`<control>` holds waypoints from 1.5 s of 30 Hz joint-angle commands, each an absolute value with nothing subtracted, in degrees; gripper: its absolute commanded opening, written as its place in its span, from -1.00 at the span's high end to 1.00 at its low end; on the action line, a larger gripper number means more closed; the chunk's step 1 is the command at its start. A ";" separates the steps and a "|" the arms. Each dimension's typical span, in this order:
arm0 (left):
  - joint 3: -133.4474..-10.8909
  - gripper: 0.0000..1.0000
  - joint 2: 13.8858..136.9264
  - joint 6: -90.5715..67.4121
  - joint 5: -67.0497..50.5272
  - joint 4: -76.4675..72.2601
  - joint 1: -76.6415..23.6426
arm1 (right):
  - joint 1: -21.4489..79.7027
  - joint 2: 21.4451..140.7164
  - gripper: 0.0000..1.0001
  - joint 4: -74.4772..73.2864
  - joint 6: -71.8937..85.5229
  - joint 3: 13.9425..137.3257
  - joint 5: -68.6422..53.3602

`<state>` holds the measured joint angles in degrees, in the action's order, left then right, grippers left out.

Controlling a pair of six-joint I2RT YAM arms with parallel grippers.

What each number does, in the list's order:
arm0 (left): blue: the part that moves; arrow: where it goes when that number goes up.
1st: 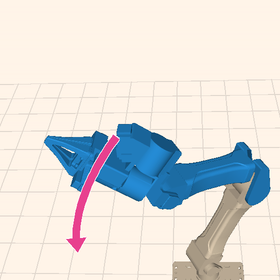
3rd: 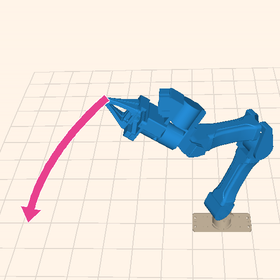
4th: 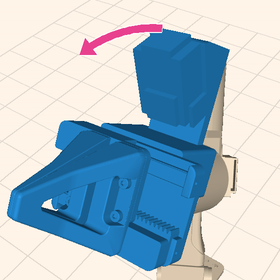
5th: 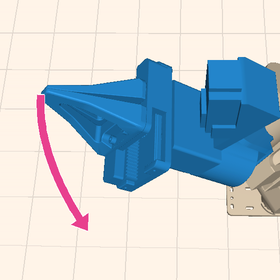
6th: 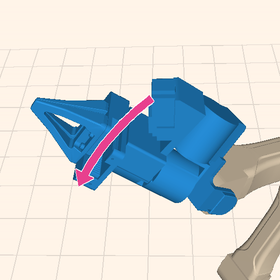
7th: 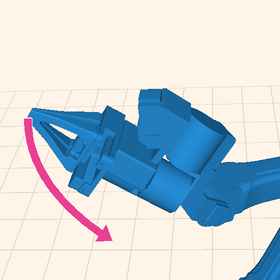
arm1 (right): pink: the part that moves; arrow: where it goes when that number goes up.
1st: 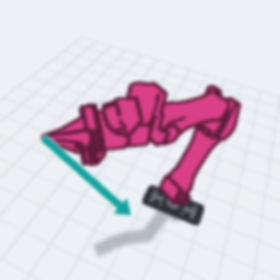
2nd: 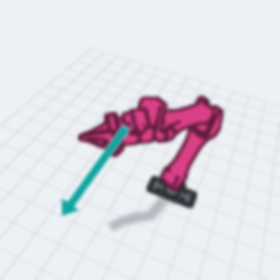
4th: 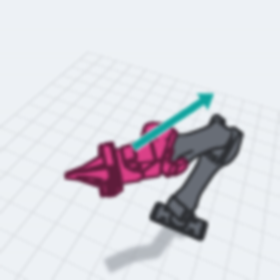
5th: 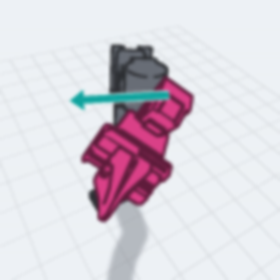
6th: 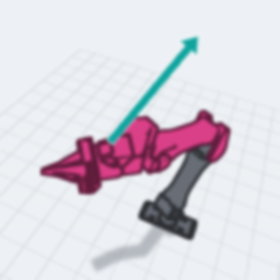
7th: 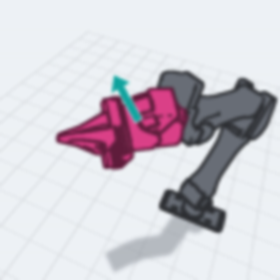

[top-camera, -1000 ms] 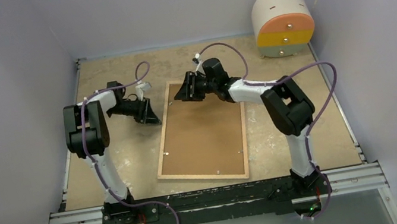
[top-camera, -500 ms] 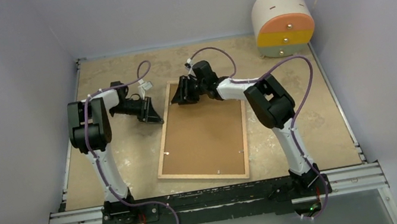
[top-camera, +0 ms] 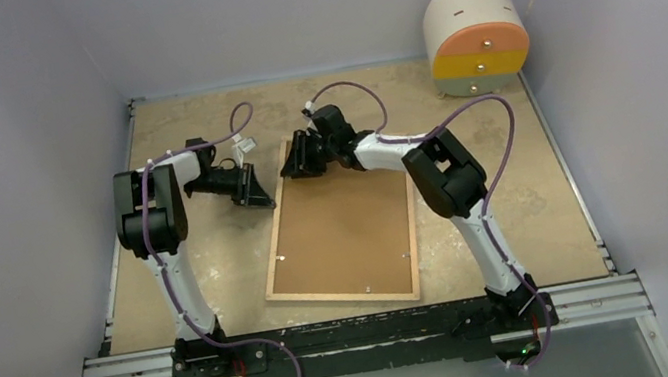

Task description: Put the photo into the frame

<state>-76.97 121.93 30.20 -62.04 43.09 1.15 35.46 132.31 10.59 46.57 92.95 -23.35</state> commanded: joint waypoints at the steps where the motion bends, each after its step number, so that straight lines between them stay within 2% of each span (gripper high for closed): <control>1: -75.51 0.71 121.99 32.54 -61.45 41.17 0.44 | 35.91 133.10 0.18 7.82 47.22 94.94 -20.66; 34: -75.14 0.76 121.04 34.95 -60.33 42.80 0.44 | 36.21 134.07 0.24 10.18 51.46 95.06 -21.70; 37: -75.47 0.75 120.73 35.24 -60.13 43.23 0.44 | 35.62 130.10 0.17 10.02 50.90 92.71 -21.78; 41: -75.77 0.76 120.42 35.05 -60.22 43.24 0.52 | 32.88 124.17 -0.09 9.99 48.21 87.95 -17.99; 45: -75.27 0.76 120.06 35.33 -59.89 43.24 0.53 | 28.66 121.15 -0.12 10.00 46.73 83.93 -16.70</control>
<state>-76.38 121.54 32.38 -62.76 42.98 1.37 33.41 126.06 10.59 49.54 86.48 -20.16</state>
